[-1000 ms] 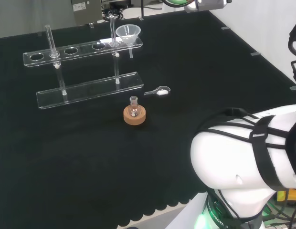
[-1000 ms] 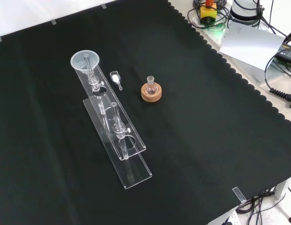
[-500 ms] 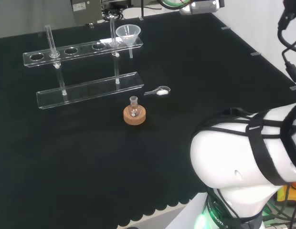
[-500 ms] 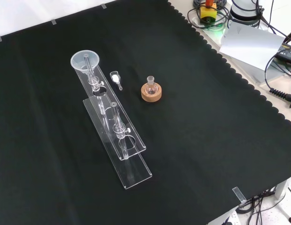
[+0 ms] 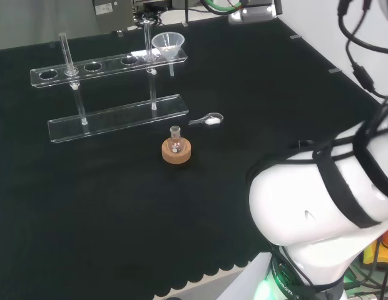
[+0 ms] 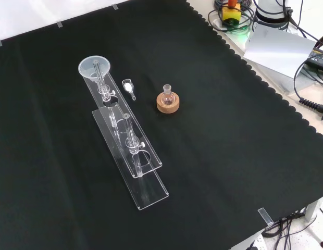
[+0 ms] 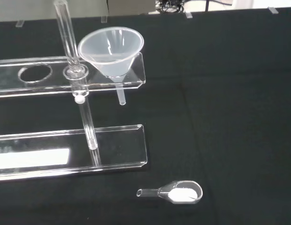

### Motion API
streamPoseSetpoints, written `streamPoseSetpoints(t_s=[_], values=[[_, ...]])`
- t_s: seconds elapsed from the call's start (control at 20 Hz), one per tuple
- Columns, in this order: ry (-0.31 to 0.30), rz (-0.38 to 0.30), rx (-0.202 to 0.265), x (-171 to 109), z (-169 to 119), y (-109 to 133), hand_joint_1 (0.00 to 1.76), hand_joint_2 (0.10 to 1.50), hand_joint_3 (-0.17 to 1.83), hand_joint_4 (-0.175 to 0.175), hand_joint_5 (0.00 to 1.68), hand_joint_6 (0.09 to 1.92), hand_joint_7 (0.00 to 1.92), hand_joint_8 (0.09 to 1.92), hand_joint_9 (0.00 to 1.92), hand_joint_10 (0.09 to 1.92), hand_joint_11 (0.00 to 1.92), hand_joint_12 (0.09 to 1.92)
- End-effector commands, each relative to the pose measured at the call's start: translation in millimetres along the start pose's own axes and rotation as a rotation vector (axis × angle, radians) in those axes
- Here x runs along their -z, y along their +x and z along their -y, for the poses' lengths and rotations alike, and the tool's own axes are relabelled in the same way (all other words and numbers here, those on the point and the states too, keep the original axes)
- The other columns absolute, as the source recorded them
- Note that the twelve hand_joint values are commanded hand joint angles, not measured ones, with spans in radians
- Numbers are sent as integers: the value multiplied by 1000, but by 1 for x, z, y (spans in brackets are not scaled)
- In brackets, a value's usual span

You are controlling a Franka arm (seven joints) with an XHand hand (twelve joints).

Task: Pick up the funnel from the transparent funnel stand.

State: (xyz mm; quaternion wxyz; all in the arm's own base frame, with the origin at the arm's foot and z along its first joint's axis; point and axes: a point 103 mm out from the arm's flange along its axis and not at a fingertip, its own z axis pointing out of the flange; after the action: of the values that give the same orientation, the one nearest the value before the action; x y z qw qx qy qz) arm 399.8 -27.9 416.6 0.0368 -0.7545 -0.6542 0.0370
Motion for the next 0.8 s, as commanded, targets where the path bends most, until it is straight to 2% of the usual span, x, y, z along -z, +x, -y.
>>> streamPoseSetpoints(t_s=[0.05,0.35,0.8], values=[[-7,1,28,-11,-93,-26,174,1189,307,-26,265,87,27,478,193,677,4,1413],[37,37,52,-28,-144,-29,241,1141,293,-29,275,87,61,513,224,693,11,1424],[158,84,114,-73,-196,-2,379,1035,273,-32,259,87,45,551,226,699,11,1433]])
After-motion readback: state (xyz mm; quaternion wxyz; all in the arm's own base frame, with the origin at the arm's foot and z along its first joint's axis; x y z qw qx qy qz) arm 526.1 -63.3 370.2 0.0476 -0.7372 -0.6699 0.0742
